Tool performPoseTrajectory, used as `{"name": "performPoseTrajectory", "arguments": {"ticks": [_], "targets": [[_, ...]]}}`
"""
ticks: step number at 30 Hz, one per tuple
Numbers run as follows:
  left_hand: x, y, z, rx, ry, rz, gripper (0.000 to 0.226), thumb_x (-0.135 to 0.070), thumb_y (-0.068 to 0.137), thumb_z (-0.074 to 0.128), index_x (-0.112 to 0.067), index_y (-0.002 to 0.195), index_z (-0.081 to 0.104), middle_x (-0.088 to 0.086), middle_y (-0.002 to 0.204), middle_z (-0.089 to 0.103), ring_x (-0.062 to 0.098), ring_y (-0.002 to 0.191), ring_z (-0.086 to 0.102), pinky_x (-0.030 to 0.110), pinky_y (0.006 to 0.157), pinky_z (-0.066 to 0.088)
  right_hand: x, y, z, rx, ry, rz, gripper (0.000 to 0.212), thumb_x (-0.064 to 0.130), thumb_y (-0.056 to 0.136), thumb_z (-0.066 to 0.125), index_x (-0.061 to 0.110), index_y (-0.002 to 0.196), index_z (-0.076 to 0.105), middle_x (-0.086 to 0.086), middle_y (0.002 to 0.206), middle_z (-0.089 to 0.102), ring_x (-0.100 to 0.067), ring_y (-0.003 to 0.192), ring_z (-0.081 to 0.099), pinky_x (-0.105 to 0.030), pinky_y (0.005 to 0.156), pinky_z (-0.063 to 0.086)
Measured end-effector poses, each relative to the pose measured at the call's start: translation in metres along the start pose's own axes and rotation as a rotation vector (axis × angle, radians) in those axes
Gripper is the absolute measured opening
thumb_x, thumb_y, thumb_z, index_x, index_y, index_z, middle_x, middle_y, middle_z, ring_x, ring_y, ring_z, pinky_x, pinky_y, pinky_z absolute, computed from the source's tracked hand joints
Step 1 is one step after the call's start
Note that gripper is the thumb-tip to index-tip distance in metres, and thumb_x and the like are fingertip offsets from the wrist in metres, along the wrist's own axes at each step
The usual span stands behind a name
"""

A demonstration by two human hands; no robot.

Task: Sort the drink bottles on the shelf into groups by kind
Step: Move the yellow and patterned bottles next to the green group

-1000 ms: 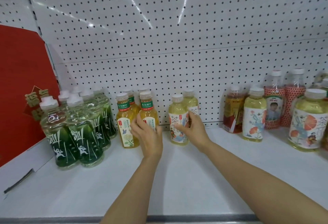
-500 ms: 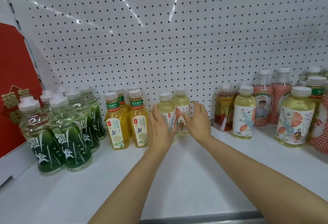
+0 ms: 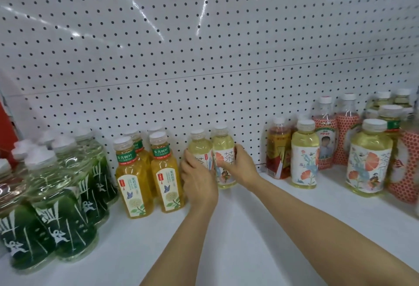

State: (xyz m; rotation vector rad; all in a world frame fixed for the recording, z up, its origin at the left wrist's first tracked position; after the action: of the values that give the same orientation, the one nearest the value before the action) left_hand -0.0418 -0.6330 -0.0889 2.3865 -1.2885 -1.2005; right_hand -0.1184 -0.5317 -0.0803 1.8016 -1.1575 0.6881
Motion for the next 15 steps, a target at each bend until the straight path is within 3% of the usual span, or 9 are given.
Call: {"name": "performPoseTrajectory", "arguments": {"ticks": [3,7,11,15], "targets": [[0.001,0.002,0.003,0.011,0.021,0.004,0.101,-0.033,0.079,0.082,-0.001,0.151,0.018,0.024,0.137,0.045,0.040,0.119,0.055,0.042,0.084,0.054,0.001,-0.003,0.002,-0.001,0.012,-0.022,0.055,0.038,0.076,0.076,0.017,0.120,0.049,0.001,0.114,0.060,-0.018,0.105,0.058,-0.037,0.084,0.050],[0.006,0.003,0.003,-0.001,-0.027,0.046,0.105,-0.034,0.081,0.079,-0.001,0.153,0.010,0.025,0.147,0.036,0.042,0.133,0.042,0.048,0.101,0.046,0.006,-0.019,-0.006,-0.035,-0.103,-0.064,0.052,0.044,0.082,0.069,0.018,0.124,0.051,0.000,0.117,0.061,-0.019,0.108,0.058,-0.037,0.086,0.051],[-0.013,-0.007,-0.005,-0.221,-0.041,0.308,0.088,-0.030,0.085,0.074,0.003,0.150,0.025,0.026,0.151,0.035,0.042,0.138,0.034,0.050,0.115,0.031,0.008,-0.046,-0.041,-0.125,-0.358,-0.235,0.054,0.039,0.091,0.061,0.014,0.137,0.046,-0.005,0.130,0.057,-0.022,0.121,0.050,-0.033,0.095,0.042],[-0.057,-0.027,-0.006,-0.211,-0.243,0.512,0.074,-0.022,0.087,0.072,-0.002,0.148,0.035,0.020,0.149,0.038,0.038,0.136,0.037,0.048,0.113,0.035,0.001,-0.075,-0.089,-0.287,-0.511,-0.326,0.049,0.033,0.089,0.064,0.009,0.131,0.054,-0.010,0.120,0.063,-0.028,0.113,0.055,-0.037,0.089,0.046]]}}
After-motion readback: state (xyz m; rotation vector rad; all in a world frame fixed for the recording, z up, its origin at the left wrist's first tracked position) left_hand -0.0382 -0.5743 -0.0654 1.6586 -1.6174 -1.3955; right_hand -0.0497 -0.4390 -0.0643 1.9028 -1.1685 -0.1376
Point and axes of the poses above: each hand's wrist, its own y-axis towards the middle knuckle, its own z-axis out of the palm, x = y × z, the point moved 1 cm from there along y, towards the middle knuckle
